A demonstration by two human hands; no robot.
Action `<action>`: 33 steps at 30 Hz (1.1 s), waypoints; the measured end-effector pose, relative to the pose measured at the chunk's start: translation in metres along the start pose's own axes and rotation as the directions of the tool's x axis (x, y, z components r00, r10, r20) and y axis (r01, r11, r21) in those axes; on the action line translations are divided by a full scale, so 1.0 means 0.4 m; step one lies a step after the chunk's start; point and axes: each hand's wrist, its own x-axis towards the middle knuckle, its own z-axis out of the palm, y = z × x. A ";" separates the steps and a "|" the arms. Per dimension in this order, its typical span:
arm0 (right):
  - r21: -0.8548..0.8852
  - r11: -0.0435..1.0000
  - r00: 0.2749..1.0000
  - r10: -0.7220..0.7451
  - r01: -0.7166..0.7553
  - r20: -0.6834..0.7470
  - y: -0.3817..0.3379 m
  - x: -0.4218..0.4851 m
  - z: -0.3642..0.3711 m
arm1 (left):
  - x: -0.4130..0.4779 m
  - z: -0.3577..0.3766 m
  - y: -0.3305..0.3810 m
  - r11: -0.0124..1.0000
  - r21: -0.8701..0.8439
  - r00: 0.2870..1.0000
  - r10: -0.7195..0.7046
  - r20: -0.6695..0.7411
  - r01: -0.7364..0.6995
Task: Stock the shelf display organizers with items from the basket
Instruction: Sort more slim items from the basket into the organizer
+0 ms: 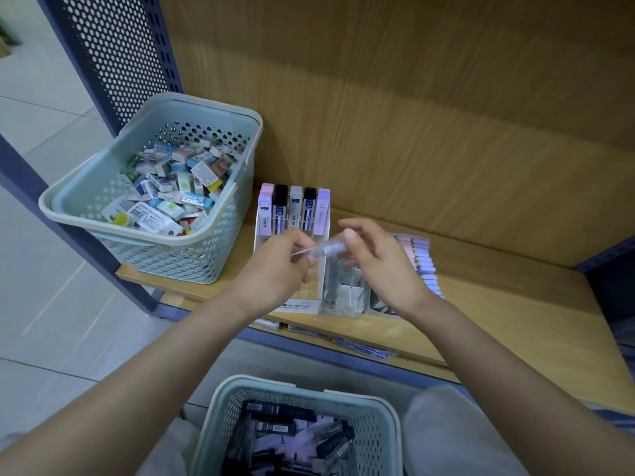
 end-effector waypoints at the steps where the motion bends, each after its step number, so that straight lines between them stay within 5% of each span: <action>1: 0.042 0.999 0.999 -0.004 0.003 0.036 -0.013 -0.011 -0.001 | -0.002 0.004 0.001 0.999 0.015 1.000 0.029 0.011 -0.029; 8: 0.014 1.000 0.990 0.002 -0.004 0.139 -0.003 -0.079 -0.026 | 0.000 0.056 0.012 0.981 -0.146 0.983 0.106 -0.151 -0.129; 12: -0.230 0.970 0.994 -0.055 0.076 0.095 0.019 -0.105 -0.045 | -0.007 0.097 0.029 0.949 -0.013 0.939 0.309 -0.151 -0.315; 17: -0.264 0.960 0.991 -0.060 0.091 0.123 0.042 -0.124 -0.060 | 0.005 0.128 0.012 0.860 0.185 0.862 0.498 -0.098 -0.476; 25: -0.398 0.917 0.999 -0.032 0.027 -0.005 0.119 -0.093 -0.094 | 0.060 0.144 -0.118 0.696 0.584 0.894 0.428 0.131 -0.418; 33: -0.421 0.906 0.999 -0.026 0.041 0.041 0.146 -0.019 -0.032 | 0.077 0.168 -0.205 0.584 0.681 0.893 0.358 0.273 -0.442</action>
